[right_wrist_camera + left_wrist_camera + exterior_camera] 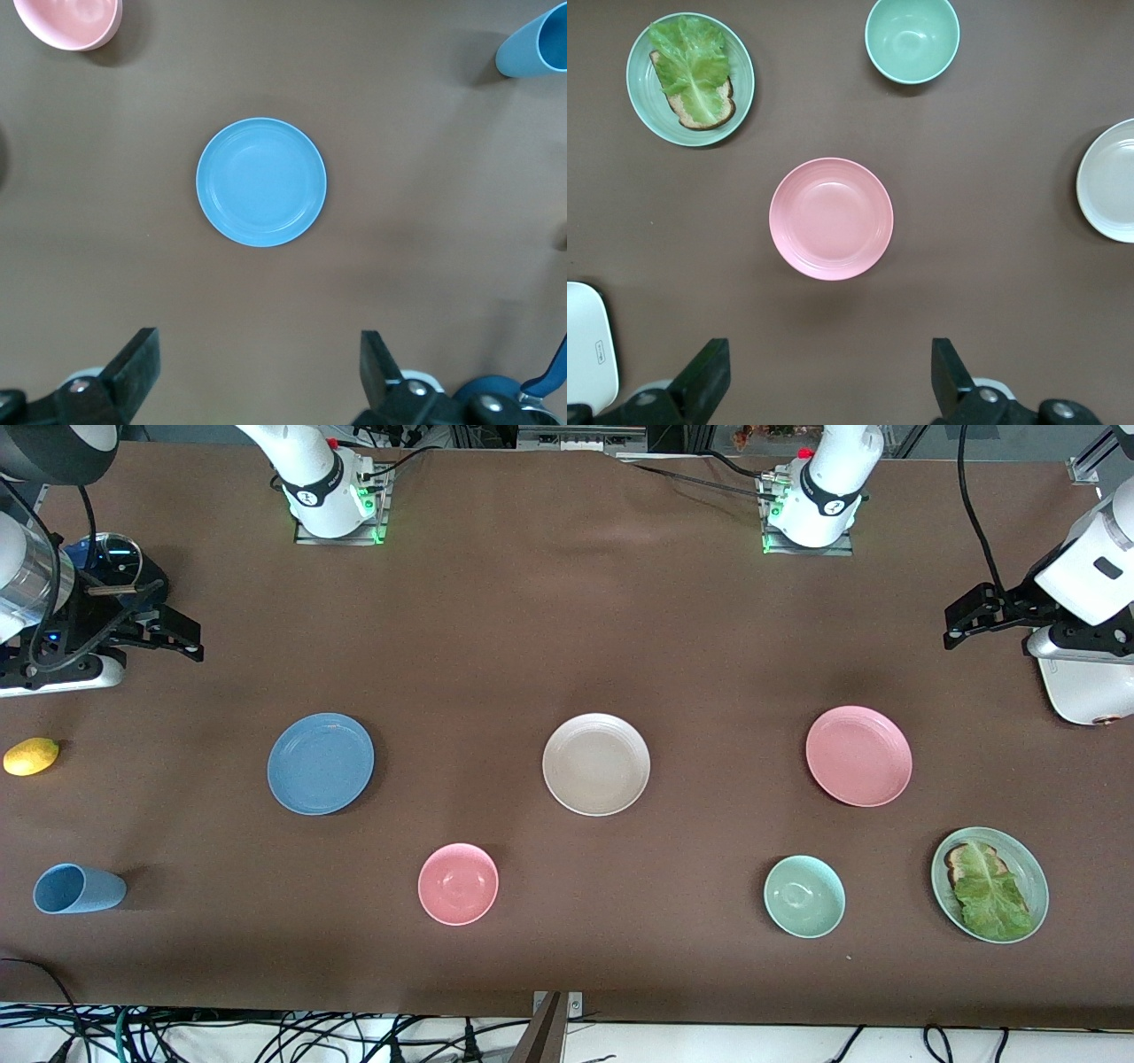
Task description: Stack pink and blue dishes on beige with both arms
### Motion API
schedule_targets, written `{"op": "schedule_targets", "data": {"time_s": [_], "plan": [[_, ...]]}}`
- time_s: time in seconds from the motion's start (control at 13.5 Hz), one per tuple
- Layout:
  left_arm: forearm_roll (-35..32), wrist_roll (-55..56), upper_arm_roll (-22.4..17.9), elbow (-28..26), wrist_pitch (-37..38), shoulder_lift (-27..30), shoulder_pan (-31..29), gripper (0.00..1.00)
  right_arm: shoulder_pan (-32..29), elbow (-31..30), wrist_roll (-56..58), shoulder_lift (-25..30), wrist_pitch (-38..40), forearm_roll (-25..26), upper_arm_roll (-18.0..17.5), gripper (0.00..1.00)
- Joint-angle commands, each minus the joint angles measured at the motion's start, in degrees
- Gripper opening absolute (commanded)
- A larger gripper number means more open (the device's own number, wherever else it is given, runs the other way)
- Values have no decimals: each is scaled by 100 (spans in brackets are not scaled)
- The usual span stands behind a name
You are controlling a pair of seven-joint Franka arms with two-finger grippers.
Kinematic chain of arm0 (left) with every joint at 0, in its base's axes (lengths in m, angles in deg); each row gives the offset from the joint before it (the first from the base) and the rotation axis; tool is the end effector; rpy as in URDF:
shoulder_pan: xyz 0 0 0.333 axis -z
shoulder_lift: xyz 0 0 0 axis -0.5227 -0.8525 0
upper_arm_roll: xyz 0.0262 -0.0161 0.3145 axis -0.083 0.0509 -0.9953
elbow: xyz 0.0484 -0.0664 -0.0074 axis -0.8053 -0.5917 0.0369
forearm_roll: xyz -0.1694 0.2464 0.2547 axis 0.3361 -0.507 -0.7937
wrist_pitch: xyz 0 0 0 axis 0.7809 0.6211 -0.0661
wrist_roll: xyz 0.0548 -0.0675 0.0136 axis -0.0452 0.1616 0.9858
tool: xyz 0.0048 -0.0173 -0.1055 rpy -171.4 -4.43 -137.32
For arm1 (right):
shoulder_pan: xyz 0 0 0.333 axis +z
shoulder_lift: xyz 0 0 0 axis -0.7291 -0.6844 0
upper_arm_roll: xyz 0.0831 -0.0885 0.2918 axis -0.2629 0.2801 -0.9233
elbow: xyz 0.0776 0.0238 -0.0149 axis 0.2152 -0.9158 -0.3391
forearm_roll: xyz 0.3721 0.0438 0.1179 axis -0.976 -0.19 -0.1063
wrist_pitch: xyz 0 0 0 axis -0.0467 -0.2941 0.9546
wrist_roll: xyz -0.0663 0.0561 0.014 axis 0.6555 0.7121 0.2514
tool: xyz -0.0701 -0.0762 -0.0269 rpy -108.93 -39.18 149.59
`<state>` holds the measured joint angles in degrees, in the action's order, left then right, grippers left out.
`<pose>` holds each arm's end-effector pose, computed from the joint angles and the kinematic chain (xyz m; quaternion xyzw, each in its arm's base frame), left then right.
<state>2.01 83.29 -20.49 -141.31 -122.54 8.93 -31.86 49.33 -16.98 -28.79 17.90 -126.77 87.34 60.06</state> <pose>0.5395 -0.0128 0.5906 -0.9993 0.0347 0.0109 0.0074 0.5757 0.0420 0.5830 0.9975 0.0605 -0.0351 0.0083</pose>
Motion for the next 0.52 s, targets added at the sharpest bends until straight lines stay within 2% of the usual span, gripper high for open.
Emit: {"op": "schedule_targets", "data": {"time_s": [0.0, 0.22, 0.44], "plan": [[-163, 11, 32, -6, -52, -115, 0, 100, -6, 110, -54, -32, 60, -42, 7, 100], [-171, 3, 14, 3, -113, -378, -70, 100, -6, 110, -45, -32, 60, -42, 7, 100], [-276, 11, -12, 3, -315, -957, -140, 100, -6, 110, -54, -32, 51, -42, 7, 100]]}}
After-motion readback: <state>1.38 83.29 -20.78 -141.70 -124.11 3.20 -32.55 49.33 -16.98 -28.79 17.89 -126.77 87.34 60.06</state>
